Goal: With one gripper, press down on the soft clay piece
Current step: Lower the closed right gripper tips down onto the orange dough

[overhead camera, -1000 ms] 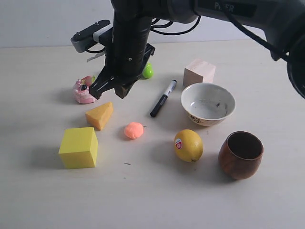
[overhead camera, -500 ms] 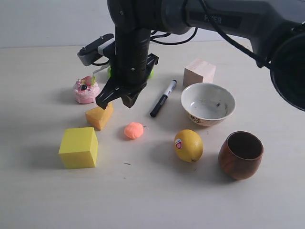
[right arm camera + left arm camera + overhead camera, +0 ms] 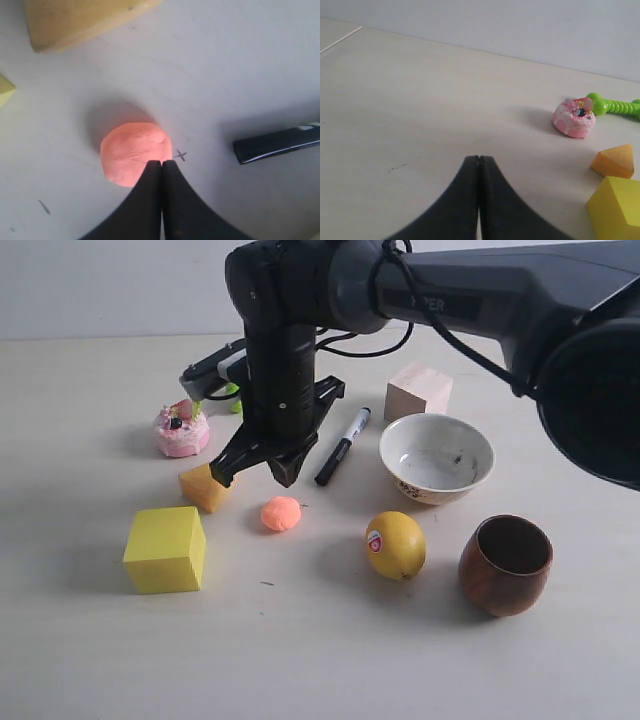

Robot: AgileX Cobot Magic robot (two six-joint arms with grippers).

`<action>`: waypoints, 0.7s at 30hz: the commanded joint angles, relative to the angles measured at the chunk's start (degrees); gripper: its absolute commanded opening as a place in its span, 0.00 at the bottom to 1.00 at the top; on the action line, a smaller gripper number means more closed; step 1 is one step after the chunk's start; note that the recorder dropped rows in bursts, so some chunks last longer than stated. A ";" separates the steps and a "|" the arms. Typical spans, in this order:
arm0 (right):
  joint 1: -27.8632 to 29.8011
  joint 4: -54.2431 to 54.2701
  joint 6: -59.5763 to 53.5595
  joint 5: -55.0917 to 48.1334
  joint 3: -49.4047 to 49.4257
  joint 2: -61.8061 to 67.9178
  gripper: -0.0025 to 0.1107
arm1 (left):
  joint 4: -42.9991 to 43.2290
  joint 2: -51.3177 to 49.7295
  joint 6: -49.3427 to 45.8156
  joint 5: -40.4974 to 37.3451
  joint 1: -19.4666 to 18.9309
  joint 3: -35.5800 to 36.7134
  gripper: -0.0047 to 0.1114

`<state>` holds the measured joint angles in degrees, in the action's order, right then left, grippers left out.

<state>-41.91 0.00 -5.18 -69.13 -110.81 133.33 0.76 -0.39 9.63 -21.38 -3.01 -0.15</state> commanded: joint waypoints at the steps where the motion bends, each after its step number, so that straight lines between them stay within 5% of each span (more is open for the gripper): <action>1: -0.08 -0.47 0.27 -0.04 -0.40 0.32 0.02 | -0.35 0.39 -0.17 0.06 0.28 0.15 0.04; 21: -0.08 2.70 2.36 -0.83 -0.40 0.67 0.02 | -0.35 0.39 -0.17 0.06 0.28 0.15 0.04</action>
<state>-41.91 2.29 -3.45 -69.72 -110.81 134.05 0.76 -0.39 9.63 -21.38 -3.01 -0.15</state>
